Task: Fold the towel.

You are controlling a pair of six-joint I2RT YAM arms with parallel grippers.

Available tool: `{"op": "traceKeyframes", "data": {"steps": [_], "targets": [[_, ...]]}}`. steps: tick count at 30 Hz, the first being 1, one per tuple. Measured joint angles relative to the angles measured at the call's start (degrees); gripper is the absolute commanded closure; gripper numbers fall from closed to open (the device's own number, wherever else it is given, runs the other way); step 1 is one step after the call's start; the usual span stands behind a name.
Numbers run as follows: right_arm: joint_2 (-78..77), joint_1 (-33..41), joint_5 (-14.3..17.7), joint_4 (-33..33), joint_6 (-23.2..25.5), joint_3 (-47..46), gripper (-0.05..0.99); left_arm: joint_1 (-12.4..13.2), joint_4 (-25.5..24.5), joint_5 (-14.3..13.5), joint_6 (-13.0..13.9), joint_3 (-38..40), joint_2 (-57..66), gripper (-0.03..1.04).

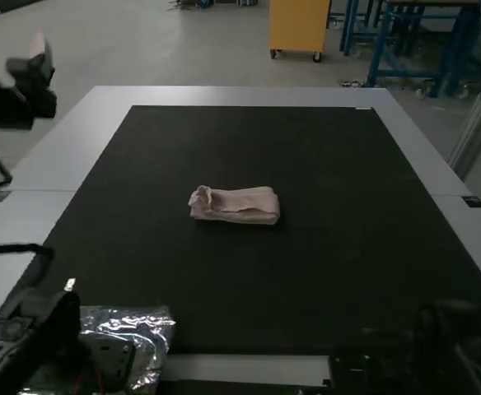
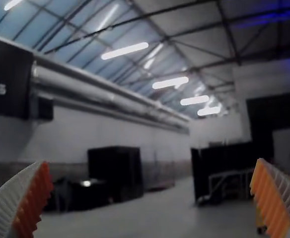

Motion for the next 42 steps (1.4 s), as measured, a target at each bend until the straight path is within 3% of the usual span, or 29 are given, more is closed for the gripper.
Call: {"op": "traceKeyframes", "data": {"steps": [8, 11, 14, 18, 21, 23, 27, 29, 31, 37, 42], "targets": [[-0.74, -2.40, 5.01, -5.27, -0.98, -0.07, 0.02, 0.02, -6.21, -3.58, -0.09, -0.85, -4.81, 0.04], [-0.76, -2.38, 6.40, -4.35, -3.45, -4.46, 0.02, 0.00, 0.57, -3.63, 0.26, -5.55, -4.83, 0.04], [-0.72, -2.40, 8.07, 2.38, -5.44, -13.77, 0.02, 0.00, 7.45, -1.88, 3.30, -13.25, -4.83, 0.04], [-0.74, -2.38, 11.91, 8.70, -8.11, -24.92, 0.02, 0.00, 14.27, 0.90, 7.85, -23.96, -4.81, 0.04], [-0.74, -2.40, 14.36, 12.81, -11.78, -31.93, 0.02, 0.00, 19.39, 2.54, 9.29, -29.51, -4.81, 0.04], [-0.72, -2.40, 17.70, 14.78, -13.40, -35.85, 0.02, 0.00, 22.82, 3.10, 9.64, -32.02, -4.81, 0.04], [-0.72, -2.62, 22.82, 18.88, -16.22, -41.07, 0.02, 0.00, 25.40, 3.67, 9.90, -35.30, -4.81, 0.04], [-0.74, -2.62, 24.20, 17.20, -17.59, -42.05, 0.02, 0.00, 23.69, 2.67, 9.86, -36.83, -4.81, 0.04], [-0.74, -2.64, 25.09, 11.96, -18.75, -42.05, 0.02, 0.00, 18.80, 0.57, 8.22, -37.18, -4.70, 0.04], [-0.74, -2.67, 25.94, 1.60, -21.57, -42.07, 0.02, 0.00, 7.10, -2.54, -1.11, -37.18, -4.70, 0.04], [-0.74, -2.67, 24.92, 0.85, -23.06, -42.07, 0.02, 0.00, 6.12, -3.21, -4.42, -37.16, -4.70, 0.04]]}}
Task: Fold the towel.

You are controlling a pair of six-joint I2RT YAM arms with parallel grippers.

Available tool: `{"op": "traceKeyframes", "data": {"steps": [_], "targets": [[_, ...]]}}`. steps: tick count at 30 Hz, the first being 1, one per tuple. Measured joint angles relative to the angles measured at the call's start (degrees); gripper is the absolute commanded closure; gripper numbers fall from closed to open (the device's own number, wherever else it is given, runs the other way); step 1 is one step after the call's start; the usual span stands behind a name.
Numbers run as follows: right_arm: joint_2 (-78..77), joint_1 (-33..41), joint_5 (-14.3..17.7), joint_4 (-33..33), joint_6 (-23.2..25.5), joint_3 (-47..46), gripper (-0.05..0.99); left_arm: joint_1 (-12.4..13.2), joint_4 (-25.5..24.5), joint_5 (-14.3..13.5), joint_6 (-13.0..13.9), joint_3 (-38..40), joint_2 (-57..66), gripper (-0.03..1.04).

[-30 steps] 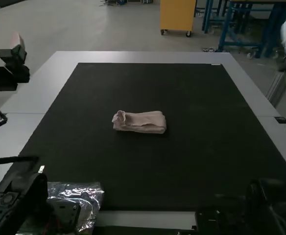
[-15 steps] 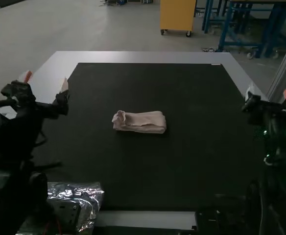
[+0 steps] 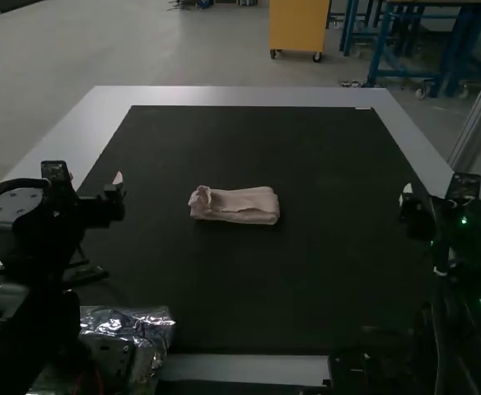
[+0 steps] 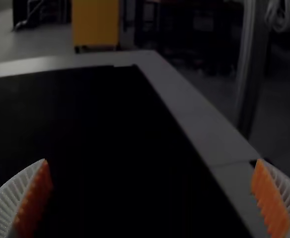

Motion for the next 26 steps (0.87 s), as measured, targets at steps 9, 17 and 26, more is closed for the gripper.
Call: {"op": "traceKeyframes", "data": {"steps": [9, 17, 26], "targets": [[0.00, 0.00, -8.09, -2.27, -0.61, 0.02, 0.02, 0.00, -0.22, -0.44, -1.95, 0.00, 0.00, 0.04], [0.00, 0.00, -9.18, -2.27, -0.81, 0.00, 0.02, 0.00, -0.24, -0.46, -2.34, -0.02, 0.00, 0.04], [0.00, 0.00, -9.35, -2.27, -0.96, 0.02, 0.02, 0.00, -0.22, -0.46, -2.36, 0.00, 0.00, 0.04]]}}
